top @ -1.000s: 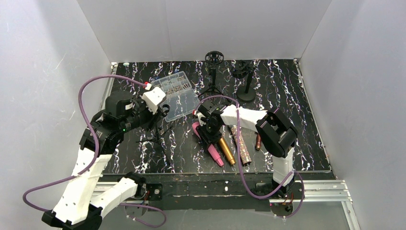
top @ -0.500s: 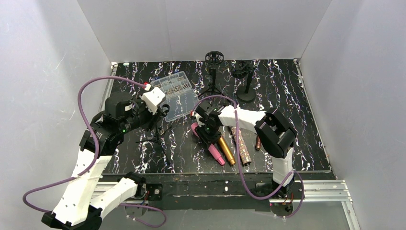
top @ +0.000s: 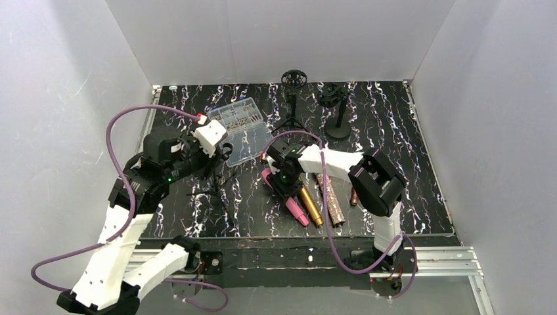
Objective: Remove the microphone from the stand
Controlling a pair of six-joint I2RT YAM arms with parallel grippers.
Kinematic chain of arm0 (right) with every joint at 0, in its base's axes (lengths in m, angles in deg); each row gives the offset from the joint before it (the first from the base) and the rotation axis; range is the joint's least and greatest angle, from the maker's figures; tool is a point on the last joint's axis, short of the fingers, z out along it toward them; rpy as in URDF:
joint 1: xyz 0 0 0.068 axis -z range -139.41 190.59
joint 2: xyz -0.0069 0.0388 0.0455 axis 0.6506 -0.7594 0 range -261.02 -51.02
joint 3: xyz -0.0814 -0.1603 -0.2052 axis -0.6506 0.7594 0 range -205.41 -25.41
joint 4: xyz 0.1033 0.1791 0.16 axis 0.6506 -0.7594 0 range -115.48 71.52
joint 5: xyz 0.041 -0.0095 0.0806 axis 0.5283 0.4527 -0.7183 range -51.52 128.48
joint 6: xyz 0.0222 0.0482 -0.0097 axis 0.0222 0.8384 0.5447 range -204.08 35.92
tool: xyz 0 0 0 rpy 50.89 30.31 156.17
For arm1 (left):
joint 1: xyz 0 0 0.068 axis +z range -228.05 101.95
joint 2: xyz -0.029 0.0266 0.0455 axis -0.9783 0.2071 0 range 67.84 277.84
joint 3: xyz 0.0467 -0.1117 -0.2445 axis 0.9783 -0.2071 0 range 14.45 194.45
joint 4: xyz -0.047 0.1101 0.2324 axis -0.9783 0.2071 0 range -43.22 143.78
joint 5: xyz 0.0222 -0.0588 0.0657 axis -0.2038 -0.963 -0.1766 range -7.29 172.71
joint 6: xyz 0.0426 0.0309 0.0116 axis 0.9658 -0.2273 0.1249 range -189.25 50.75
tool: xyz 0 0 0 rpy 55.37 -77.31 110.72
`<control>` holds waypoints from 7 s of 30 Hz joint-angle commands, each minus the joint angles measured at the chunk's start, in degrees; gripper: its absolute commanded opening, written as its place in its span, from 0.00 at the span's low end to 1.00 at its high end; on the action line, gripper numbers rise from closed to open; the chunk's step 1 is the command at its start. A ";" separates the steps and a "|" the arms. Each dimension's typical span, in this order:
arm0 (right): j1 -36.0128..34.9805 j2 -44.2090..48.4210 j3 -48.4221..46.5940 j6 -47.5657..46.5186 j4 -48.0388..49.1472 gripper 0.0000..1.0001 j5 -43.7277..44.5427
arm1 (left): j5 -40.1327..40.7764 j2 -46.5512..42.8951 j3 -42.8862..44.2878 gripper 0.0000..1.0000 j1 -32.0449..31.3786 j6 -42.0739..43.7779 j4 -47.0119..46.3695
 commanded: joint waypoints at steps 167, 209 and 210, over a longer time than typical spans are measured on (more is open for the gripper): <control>6.87 19.25 -14.44 15.28 34.74 0.45 -60.75 | -39.79 10.23 12.09 0.00 2.70 -27.46 -14.15; 5.38 32.71 -19.02 -34.68 -1.52 0.64 -20.93 | -40.84 15.33 15.64 0.00 2.61 -42.28 -16.38; 5.96 32.79 -18.55 -32.17 -0.78 0.65 -22.14 | -41.66 15.37 15.83 0.00 2.58 -41.86 -16.38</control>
